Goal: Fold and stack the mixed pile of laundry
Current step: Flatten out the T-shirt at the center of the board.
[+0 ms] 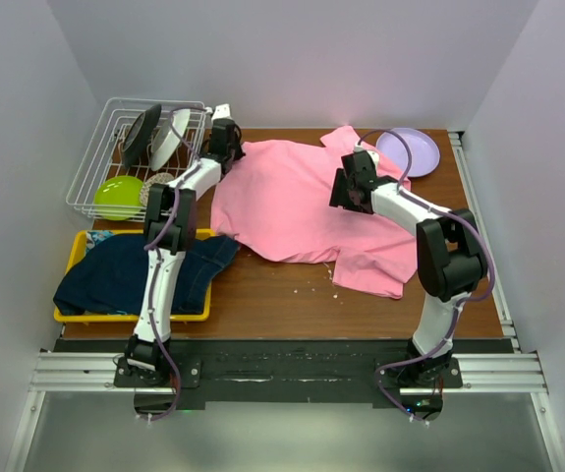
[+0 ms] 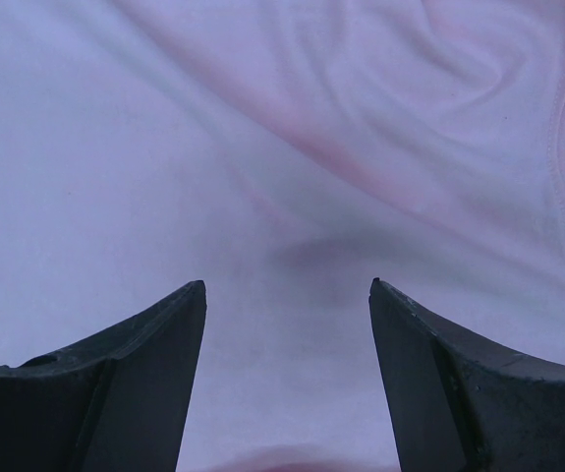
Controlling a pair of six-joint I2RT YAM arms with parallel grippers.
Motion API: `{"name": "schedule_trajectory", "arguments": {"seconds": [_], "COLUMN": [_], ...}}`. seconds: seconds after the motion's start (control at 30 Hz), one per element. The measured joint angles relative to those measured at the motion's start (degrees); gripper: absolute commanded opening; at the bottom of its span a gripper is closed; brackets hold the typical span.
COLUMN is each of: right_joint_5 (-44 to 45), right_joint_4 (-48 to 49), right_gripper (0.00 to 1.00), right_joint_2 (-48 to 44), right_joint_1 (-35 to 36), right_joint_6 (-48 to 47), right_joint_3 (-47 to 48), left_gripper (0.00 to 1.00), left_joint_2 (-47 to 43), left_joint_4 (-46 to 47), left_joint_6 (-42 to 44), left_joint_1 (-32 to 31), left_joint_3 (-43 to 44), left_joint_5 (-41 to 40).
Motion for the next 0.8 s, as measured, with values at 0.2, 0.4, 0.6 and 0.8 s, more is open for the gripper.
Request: {"name": "schedule_trajectory", "arguments": {"seconds": [0.2, 0.4, 0.6, 0.8], "right_joint_5": [-0.4, -0.4, -0.7, -1.2], "right_joint_4": [0.3, 0.1, -0.4, -1.0], "right_gripper": [0.71, 0.72, 0.72, 0.72], "right_joint_2": [0.0, 1.8, 7.3, 12.5], "right_joint_1": [0.0, 0.0, 0.0, 0.0], "right_joint_6": [0.0, 0.0, 0.0, -0.2], "right_joint_3": [-0.2, 1.2, 4.9, 10.6], "left_gripper": [0.0, 0.0, 0.01, 0.35], "left_joint_2": [0.0, 3.5, 5.6, 8.2], "left_joint_4": [6.5, 10.1, 12.7, 14.3], "left_joint_6": [-0.5, -0.4, -1.0, -4.2], "left_joint_1": [0.0, 0.1, 1.2, 3.6], "left_joint_3": [-1.2, 6.6, 10.3, 11.5], "left_joint_5": [-0.3, -1.6, -1.2, 1.8]}}
